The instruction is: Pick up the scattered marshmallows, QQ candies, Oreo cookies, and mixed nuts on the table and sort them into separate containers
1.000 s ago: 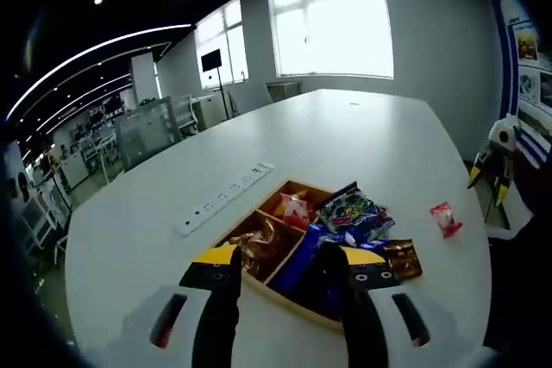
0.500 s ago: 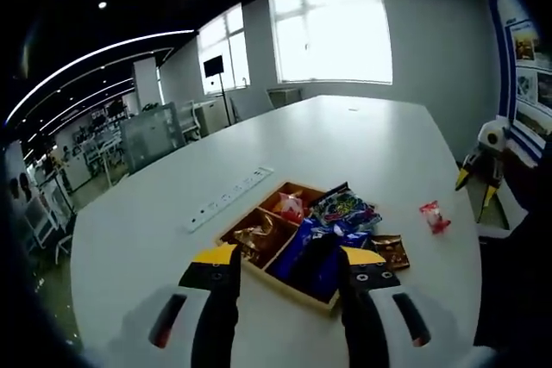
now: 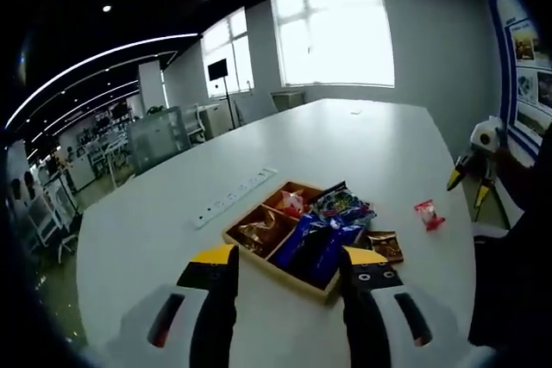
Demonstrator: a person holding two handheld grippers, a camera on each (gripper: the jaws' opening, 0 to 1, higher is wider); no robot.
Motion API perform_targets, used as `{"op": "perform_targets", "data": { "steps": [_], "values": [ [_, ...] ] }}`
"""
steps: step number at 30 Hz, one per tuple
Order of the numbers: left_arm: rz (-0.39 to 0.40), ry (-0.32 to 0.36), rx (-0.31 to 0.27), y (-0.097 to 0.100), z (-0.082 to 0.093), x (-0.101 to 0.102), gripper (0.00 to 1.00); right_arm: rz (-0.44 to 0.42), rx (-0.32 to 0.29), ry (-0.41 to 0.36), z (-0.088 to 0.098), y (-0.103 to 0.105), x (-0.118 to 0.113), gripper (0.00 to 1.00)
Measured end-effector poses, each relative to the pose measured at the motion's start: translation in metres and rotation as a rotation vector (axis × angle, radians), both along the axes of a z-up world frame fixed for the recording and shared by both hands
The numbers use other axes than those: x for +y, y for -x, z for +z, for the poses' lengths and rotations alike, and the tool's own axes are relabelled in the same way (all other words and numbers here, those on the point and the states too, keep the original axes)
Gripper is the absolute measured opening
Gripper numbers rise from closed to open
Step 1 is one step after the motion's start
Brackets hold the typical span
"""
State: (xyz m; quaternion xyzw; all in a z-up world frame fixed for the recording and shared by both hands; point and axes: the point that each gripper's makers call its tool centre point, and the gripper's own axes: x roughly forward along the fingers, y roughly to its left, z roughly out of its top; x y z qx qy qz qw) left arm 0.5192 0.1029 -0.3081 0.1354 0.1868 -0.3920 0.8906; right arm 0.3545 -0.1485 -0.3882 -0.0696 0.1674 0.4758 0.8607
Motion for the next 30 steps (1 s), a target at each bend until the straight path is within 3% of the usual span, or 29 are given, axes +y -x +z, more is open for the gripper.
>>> {"op": "perform_targets", "data": {
  "steps": [8,21,30],
  "values": [
    [0.006,0.014,-0.009,0.014,0.001,0.004,0.52,0.008,-0.003,-0.003,0.001,-0.003,0.005,0.39],
    [0.035,0.057,-0.022,0.008,0.009,0.032,0.52,0.015,-0.001,-0.003,0.001,-0.005,0.009,0.39],
    [0.059,0.089,-0.037,0.018,0.014,0.050,0.52,0.019,-0.001,-0.003,0.000,-0.009,0.012,0.39]
  ]
}}
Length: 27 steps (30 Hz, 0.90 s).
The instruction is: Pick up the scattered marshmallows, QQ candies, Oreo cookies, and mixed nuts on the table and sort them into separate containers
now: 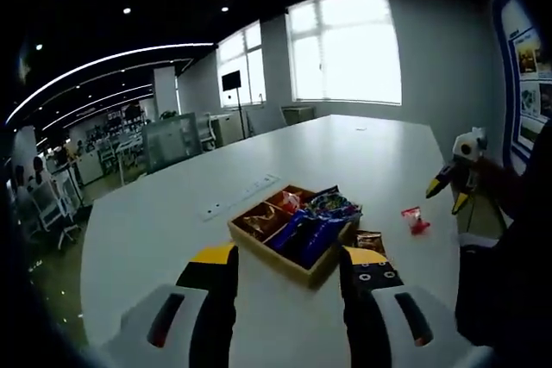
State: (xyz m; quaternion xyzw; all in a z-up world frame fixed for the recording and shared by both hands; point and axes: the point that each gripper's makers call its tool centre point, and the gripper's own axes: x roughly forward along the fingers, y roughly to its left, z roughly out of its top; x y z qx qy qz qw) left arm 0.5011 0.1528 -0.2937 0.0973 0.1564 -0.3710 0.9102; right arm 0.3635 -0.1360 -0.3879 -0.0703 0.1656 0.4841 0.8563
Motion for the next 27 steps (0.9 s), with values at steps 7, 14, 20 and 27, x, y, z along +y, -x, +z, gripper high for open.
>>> {"op": "perform_targets", "data": {
  "steps": [7,14,20,27],
  "values": [
    [0.030,0.025,-0.010,0.013,0.003,0.014,0.52,0.009,0.001,-0.001,0.000,0.000,0.005,0.39],
    [0.044,0.054,-0.015,0.033,0.003,0.023,0.52,0.009,0.001,0.002,0.000,-0.002,0.004,0.39],
    [0.056,0.078,-0.018,0.055,0.001,0.027,0.52,0.011,-0.004,0.001,0.002,-0.004,0.004,0.39],
    [0.086,0.088,-0.050,0.079,0.007,0.035,0.52,0.015,-0.008,0.001,0.004,-0.006,0.005,0.39]
  ]
}}
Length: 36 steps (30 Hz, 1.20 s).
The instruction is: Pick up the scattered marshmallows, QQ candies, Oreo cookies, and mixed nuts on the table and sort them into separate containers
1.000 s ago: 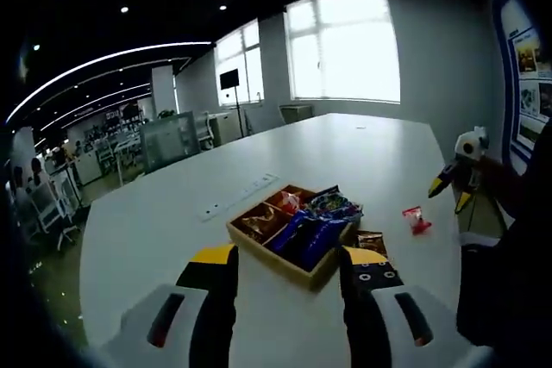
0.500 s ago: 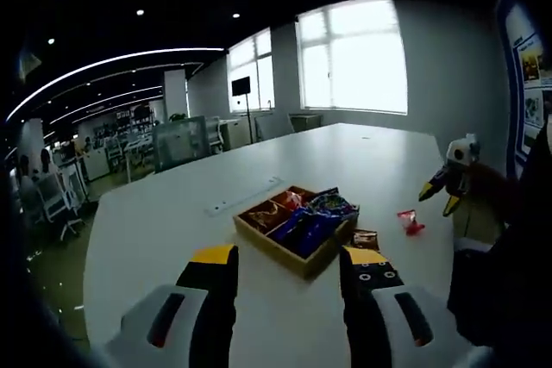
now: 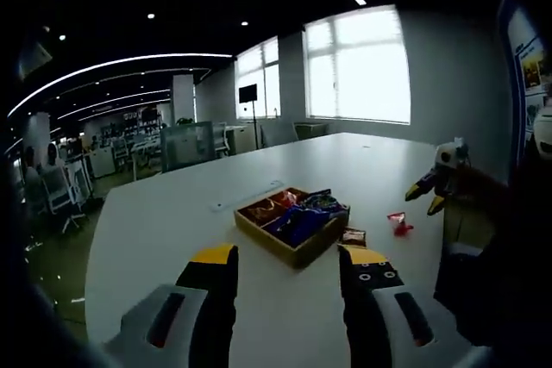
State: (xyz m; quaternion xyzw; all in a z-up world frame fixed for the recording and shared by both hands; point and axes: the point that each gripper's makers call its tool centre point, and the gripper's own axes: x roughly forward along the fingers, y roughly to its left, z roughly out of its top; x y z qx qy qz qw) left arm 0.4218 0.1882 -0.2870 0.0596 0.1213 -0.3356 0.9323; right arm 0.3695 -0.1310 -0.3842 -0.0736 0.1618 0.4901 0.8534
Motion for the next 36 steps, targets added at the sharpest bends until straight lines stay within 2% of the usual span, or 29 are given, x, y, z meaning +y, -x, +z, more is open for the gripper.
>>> {"op": "perform_targets", "data": {
  "steps": [14,18,26,36],
  "values": [
    [0.057,0.008,-0.047,0.046,0.007,0.013,0.52,0.011,0.000,0.001,-0.001,-0.006,0.004,0.39],
    [0.077,0.030,-0.059,0.056,0.010,0.019,0.52,0.012,0.000,0.002,-0.002,-0.008,0.004,0.39],
    [0.123,0.044,-0.054,0.075,-0.004,0.023,0.52,0.006,-0.003,0.000,-0.001,-0.011,0.004,0.39],
    [0.150,0.053,-0.059,0.095,-0.009,0.019,0.52,-0.008,-0.013,-0.006,0.003,-0.012,0.000,0.39]
  ]
}}
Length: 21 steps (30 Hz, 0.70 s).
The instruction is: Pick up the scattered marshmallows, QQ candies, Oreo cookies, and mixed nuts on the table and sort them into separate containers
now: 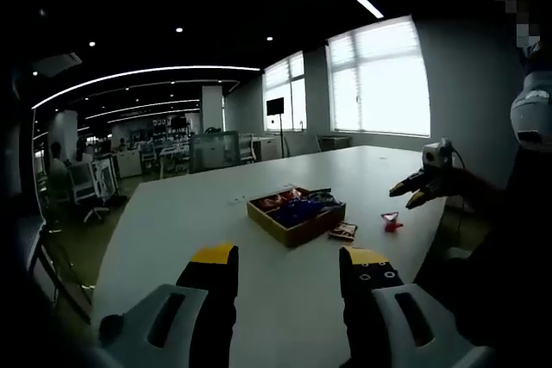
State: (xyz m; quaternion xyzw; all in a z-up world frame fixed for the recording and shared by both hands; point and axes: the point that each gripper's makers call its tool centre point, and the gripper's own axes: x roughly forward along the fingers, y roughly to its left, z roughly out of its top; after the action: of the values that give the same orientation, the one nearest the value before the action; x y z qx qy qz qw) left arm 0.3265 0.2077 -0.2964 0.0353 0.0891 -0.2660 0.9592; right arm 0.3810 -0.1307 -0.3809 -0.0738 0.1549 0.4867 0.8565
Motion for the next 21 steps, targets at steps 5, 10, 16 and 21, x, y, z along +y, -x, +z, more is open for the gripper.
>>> {"op": "perform_targets", "data": {
  "steps": [5,10,16,21],
  "values": [
    [-0.006,0.044,0.003,0.006,-0.005,-0.004,0.52,-0.005,0.003,-0.002,0.000,0.001,-0.002,0.39],
    [-0.018,0.052,0.014,0.005,-0.009,-0.004,0.54,-0.010,-0.001,-0.007,0.007,-0.001,-0.005,0.39],
    [-0.028,0.055,0.013,0.005,-0.009,-0.006,0.54,-0.016,-0.003,0.015,0.006,-0.002,-0.013,0.38],
    [-0.037,0.053,0.023,0.005,-0.013,-0.009,0.54,-0.006,0.002,0.047,0.004,-0.005,-0.019,0.38]
  ]
}}
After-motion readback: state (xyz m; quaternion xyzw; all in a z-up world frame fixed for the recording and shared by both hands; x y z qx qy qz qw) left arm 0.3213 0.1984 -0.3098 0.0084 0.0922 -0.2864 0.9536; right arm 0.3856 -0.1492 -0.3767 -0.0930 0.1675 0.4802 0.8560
